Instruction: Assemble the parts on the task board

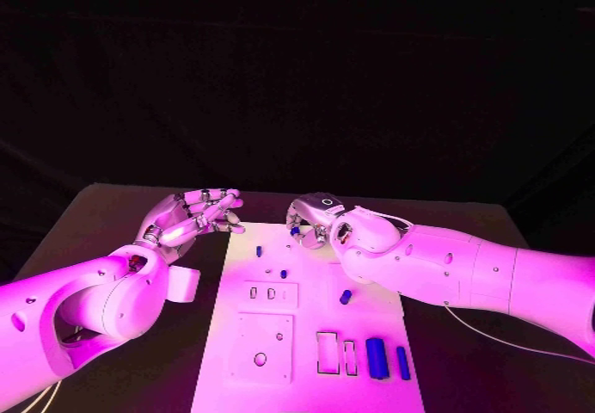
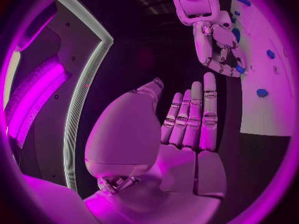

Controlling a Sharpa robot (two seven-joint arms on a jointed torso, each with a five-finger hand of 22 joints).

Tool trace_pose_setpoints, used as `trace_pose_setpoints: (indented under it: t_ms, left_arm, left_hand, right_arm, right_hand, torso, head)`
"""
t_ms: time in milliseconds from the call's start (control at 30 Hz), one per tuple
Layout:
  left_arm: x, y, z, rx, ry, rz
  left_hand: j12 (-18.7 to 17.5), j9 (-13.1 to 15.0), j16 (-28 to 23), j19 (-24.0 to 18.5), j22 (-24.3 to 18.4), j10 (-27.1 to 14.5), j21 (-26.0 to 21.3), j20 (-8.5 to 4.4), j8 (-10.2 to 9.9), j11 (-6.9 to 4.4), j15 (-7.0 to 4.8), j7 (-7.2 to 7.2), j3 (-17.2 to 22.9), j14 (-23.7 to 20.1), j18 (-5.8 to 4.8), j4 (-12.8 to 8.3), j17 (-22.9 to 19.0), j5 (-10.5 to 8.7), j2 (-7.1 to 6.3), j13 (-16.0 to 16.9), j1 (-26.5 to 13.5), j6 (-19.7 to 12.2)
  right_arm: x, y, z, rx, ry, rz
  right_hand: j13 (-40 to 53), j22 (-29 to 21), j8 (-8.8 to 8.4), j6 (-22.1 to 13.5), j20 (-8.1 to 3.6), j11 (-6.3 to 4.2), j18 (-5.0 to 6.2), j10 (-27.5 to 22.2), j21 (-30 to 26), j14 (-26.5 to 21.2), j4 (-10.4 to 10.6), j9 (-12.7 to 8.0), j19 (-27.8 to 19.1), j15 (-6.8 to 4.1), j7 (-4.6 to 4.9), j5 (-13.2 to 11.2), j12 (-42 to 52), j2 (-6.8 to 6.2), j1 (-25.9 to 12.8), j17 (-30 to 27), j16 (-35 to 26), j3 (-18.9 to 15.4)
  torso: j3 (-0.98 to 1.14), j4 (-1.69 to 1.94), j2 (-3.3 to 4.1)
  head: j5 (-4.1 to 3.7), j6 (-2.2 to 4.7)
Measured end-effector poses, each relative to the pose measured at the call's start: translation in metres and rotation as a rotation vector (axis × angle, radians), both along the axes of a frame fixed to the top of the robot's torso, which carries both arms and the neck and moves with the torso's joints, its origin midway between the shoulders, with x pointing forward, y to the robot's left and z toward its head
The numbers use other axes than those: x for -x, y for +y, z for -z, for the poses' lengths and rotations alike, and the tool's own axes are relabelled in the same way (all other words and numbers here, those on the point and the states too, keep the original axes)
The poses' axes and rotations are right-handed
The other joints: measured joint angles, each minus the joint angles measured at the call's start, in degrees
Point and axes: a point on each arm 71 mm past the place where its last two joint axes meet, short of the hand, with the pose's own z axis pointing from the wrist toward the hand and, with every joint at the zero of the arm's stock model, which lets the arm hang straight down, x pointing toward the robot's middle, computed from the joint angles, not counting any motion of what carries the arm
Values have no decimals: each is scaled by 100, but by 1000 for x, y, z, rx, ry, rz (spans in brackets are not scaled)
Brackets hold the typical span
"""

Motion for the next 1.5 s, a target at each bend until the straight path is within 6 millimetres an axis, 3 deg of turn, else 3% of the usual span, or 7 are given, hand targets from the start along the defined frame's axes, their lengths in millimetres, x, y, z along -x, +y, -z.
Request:
trace_pose_setpoints:
  t_ms: [567,867,1000,1133,1200,1300,1500]
  left_arm:
    - [1,-1,0,2,1,5]
    - [2,-2,-1,3,2,8]
    - [2,-2,-1,2,2,8]
    - [1,-2,-1,2,2,8]
    - [1,-1,-1,2,3,7]
    - [1,0,-1,1,3,5]
    - [1,4,0,-3,3,-4]
  left_hand:
    - [0,0,0,0,-1,0,0,0,0,0,0,0,0,0,0,0,0,0,0,0,0,0]
    - [0,5,28,-45,11,0,27,2,0,0,-21,0,0,-21,0,0,0,0,0,-6,0,-26]
    - [0,5,28,-44,11,0,27,1,0,0,-21,-10,0,-21,0,0,0,0,0,-6,0,-34]
    - [0,5,28,-44,11,0,27,1,0,0,-21,-10,0,-21,0,0,0,0,0,-6,0,-34]
    - [0,5,28,-44,11,0,27,1,0,0,-21,-10,0,-21,0,0,-1,0,0,-6,0,-34]
    - [0,5,28,-44,12,0,27,1,0,0,-21,-10,0,-21,0,0,-1,0,0,-6,0,-34]
    - [0,4,28,-44,18,0,27,1,0,0,-21,-10,0,-21,0,0,-1,0,0,-6,0,-33]
  right_arm:
    - [-4,3,4,8,6,8]
    - [-6,3,6,16,15,8]
    - [-6,2,7,16,18,7]
    - [-5,0,6,8,16,5]
    - [-2,-3,4,2,15,2]
    - [3,-12,3,-8,14,2]
    - [13,-39,-5,-31,9,18]
  right_hand:
    - [0,-1,0,0,0,0,0,0,0,0,-23,23,0,0,0,17,15,0,0,-24,0,9]
    - [3,-63,-51,-184,56,-58,0,-97,-10,-10,-34,52,-77,18,75,16,-142,0,0,-86,0,31]
    - [0,-327,-181,-419,142,57,1,-608,-227,-13,-21,57,-276,117,162,31,-207,-5,-5,-278,-67,118]
    - [-115,-1054,-401,-801,221,125,55,-1347,-830,-18,49,57,-658,163,146,-61,-206,-174,-38,-741,-319,-545]
    - [-109,-1291,-492,-852,225,150,94,-1584,-1093,-31,205,76,-699,177,131,-131,-84,-62,258,-909,-407,-1397]
    - [-107,-1425,-562,-869,225,165,94,-1744,-1281,-31,553,93,-699,177,128,-131,68,13,617,-1002,-431,-2104]
    - [-107,-1484,-600,-841,232,165,93,-1782,-1375,-31,1059,116,-640,177,100,-131,234,-32,949,-1048,-432,-2550]
  torso:
    - [-7,20,14]
    - [-12,18,21]
    - [-12,18,21]
    - [-13,18,21]
    - [-13,17,21]
    - [-10,12,20]
    - [-2,-20,9]
  head:
    - [4,-8]
    - [4,-4]
    - [10,0]
    - [19,4]
    - [21,5]
    - [34,9]
    - [60,30]
